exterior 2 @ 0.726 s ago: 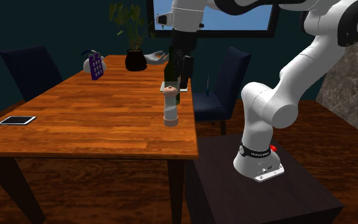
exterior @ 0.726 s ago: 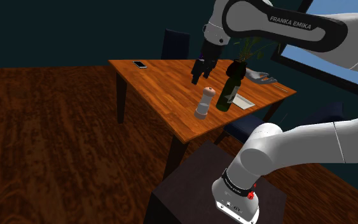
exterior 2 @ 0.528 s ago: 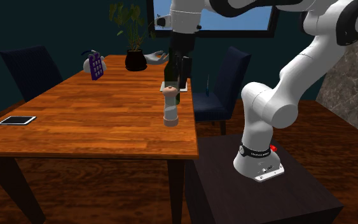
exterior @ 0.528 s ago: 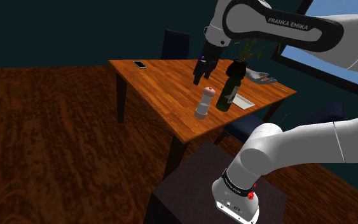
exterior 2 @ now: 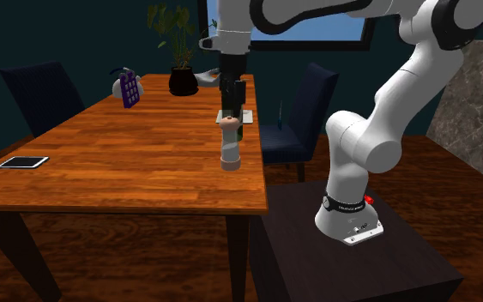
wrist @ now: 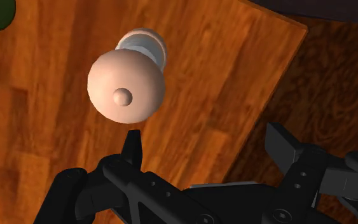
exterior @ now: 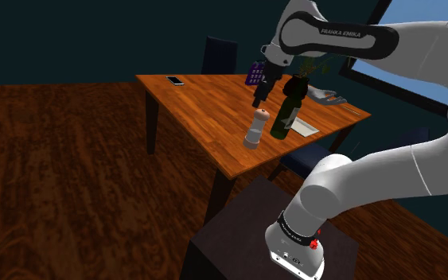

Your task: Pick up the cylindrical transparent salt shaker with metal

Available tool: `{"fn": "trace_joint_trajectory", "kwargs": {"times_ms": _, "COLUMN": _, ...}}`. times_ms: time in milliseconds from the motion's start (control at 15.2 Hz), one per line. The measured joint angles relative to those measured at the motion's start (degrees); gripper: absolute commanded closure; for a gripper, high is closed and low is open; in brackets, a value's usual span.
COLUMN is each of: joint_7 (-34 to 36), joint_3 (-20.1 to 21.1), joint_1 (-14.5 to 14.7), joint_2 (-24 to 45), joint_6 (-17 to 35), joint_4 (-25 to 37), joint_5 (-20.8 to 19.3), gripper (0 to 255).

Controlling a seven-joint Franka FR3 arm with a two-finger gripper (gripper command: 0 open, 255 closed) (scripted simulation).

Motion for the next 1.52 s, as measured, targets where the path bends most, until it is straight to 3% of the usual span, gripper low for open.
{"fn": "trace_joint_trajectory", "kwargs": {"times_ms": 330, "joint_7": -10.2, "joint_3": -7.6, "joint_1": 0.5, "joint_2": 6.4, "joint_6": 3.0, "joint_4": 2.6, "joint_5": -0.6, "gripper": 0}}
{"fn": "trace_joint_trajectory", "kwargs": {"times_ms": 858, "joint_7": -11.7, "joint_3": -9.4, "joint_1": 0.4, "joint_2": 7.9, "joint_6": 8.9, "joint_4": -1.8, "joint_5": -1.0, "gripper": 0}}
{"fn": "trace_joint_trajectory", "kwargs": {"times_ms": 924, "joint_7": -11.7, "joint_3": -9.5, "joint_1": 0.4, "joint_2": 8.1, "joint_6": 9.2, "joint_4": -2.0, "joint_5": -1.1, "gripper": 255}}
{"fn": "trace_joint_trajectory", "kwargs": {"times_ms": 1518, "joint_7": -11.7, "joint_3": -9.5, "joint_1": 0.4, "joint_2": 8.0, "joint_6": 9.4, "joint_4": -2.1, "joint_5": -1.1, "gripper": 255}}
